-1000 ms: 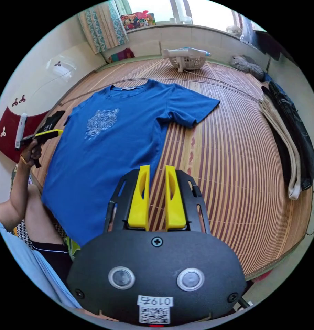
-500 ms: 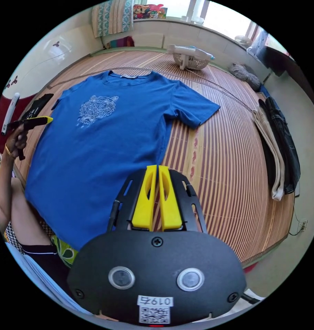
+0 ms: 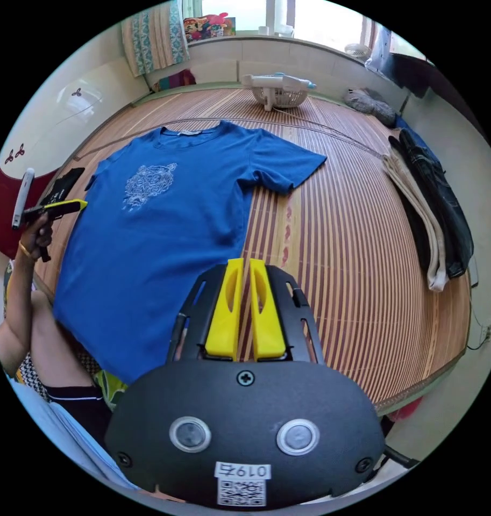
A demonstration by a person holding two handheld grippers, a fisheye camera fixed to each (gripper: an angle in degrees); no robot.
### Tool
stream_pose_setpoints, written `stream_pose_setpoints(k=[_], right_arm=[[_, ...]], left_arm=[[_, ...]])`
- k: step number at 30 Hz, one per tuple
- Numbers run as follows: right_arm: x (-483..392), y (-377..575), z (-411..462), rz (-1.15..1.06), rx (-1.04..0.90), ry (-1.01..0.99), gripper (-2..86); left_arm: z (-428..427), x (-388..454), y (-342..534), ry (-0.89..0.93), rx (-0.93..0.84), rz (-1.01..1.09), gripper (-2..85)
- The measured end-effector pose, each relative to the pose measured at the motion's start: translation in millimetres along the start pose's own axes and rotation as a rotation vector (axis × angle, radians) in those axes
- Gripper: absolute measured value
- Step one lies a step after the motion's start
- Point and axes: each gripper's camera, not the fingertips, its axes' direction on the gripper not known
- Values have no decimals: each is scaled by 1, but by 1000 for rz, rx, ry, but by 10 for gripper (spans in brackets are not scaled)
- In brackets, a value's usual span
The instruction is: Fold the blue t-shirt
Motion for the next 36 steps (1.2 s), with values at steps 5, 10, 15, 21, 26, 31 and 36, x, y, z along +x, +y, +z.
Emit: stream_pose_setpoints(k=[5, 10, 15, 21, 26, 31, 36], right_arm=[[18, 17, 15, 13, -53, -124, 50], [27, 17, 28, 24, -76, -161, 41], [31, 19, 33, 4, -85, -143, 1], [47, 25, 36, 28, -84, -145, 3], [58, 33, 29, 34, -77, -157, 48], [67, 40, 26, 36, -100, -224, 27], [60, 40, 26, -7, -134, -180, -6]], left_arm=[[-15, 10, -2, 23, 56, 7, 8], [-9, 27, -7, -10, 34, 38, 8], [3, 31, -17, -22, -15, 34, 7], [5, 42, -22, -43, -14, 53, 8], [4, 49, -24, -51, -11, 52, 8], [2, 52, -25, -37, 1, 46, 7], [7, 58, -23, -51, -6, 54, 7]])
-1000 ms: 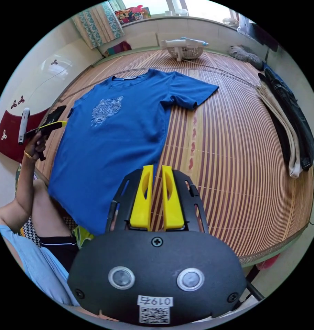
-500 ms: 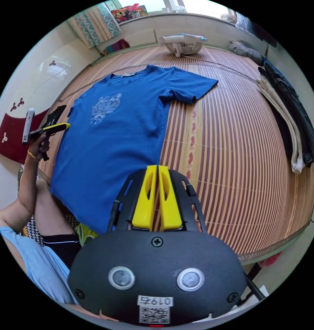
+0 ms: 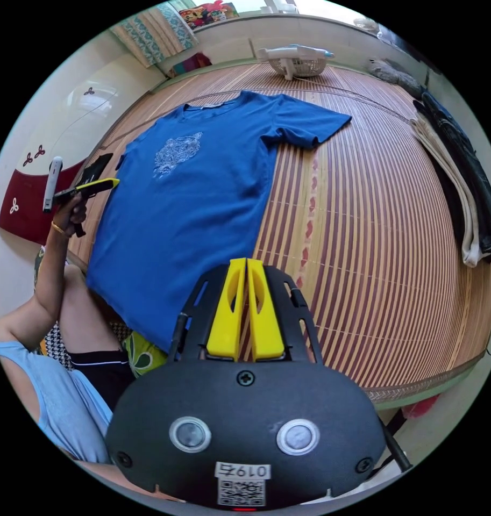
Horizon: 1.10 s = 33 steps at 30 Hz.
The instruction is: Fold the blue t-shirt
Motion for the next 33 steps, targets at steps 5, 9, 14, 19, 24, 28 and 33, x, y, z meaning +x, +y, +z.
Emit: stream_pose_setpoints(k=[5, 9, 14, 19, 24, 28, 33], right_arm=[[15, 8, -19, 52, 37, -40, -8], [13, 12, -28, 54, 40, 2, -5], [15, 15, -30, 62, -9, -84, 13], [4, 13, -38, 34, -30, -64, -1], [-3, 14, -62, 40, -19, -3, -8], [-13, 12, -72, 41, -36, 0, -8], [-27, 10, -92, 31, -37, 9, 3]], left_arm=[[5, 0, 2, -6, -4, -11, 7], [9, 2, 5, -10, -1, -12, 7], [18, 6, 11, -12, 0, -6, 7], [27, 9, 19, -21, 3, -2, 7], [39, 7, 27, -40, 0, -5, 7], [50, 2, 36, -34, -5, -7, 8], [54, -13, 48, -38, 16, -8, 8]])
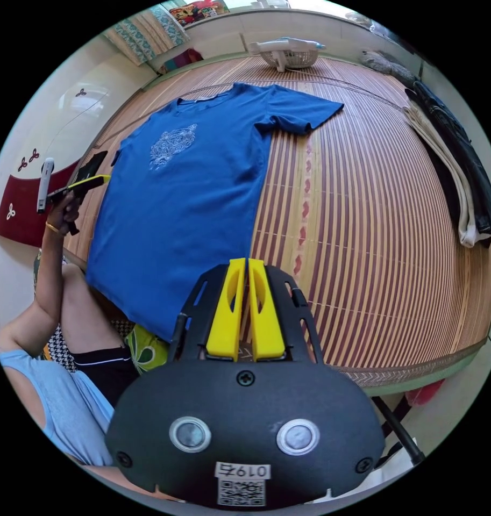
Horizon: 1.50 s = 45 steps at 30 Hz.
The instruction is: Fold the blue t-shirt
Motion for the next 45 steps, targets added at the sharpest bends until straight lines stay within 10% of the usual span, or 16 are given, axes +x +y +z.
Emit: stream_pose_setpoints(k=[10, 27, 45], right_arm=[[-37, -23, -83, -22, 281, 115, 50], [-170, -53, -162, -189, 407, 333, 5], [-632, -141, -228, -777, 634, 479, -7]], left_arm=[[69, -88, 13, 332, 8, -225, 13], [137, -96, 68, 343, 31, -272, 9], [178, -127, 161, 366, 195, -301, 8]])
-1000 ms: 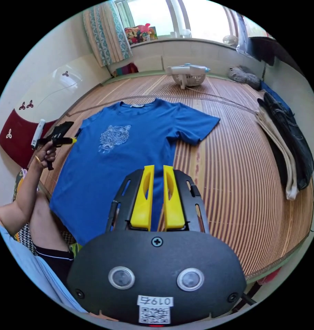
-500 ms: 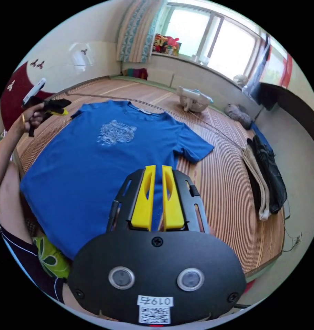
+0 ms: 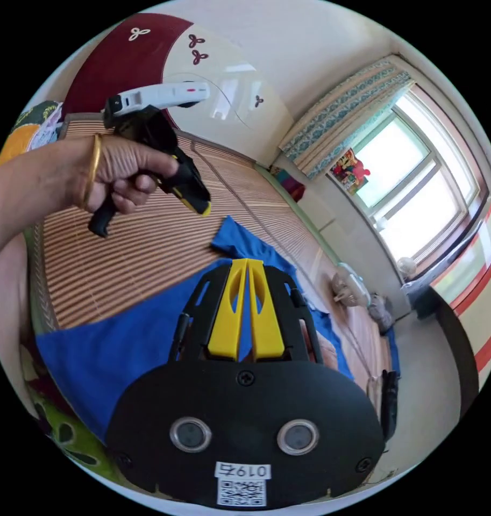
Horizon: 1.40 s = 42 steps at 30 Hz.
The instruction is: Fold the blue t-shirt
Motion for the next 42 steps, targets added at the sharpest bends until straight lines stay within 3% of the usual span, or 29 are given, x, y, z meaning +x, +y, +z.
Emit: stream_pose_setpoints(k=[4, 10, 14, 20, 31, 33, 36, 39, 42], right_arm=[[-16, -22, 6, 99, -86, -47, -8], [85, -34, -7, 270, -52, -19, 14], [96, -91, -18, 86, 62, 66, 51], [22, -167, 22, -339, 12, 94, 65], [17, -226, 64, -603, -47, 146, 82], [35, -233, 61, -558, -17, 140, 70], [100, -254, 57, -316, -6, 46, 54], [170, -265, 73, -135, -25, -2, 61], [230, -272, 84, -3, -27, -56, 65]], left_arm=[[27, 22, 26, 17, -85, 163, 8], [50, 30, 53, 92, -116, 134, 9], [51, 4, 51, 68, -52, -16, 12], [67, -73, 65, 153, -23, -266, 12], [110, -74, 87, 209, -65, -241, 15], [121, -74, 93, 252, -72, -255, 16], [151, -71, 105, 392, -131, -290, 19], [173, -72, 121, 395, -178, -382, 30], [187, -87, 141, 510, -154, -527, 51]])
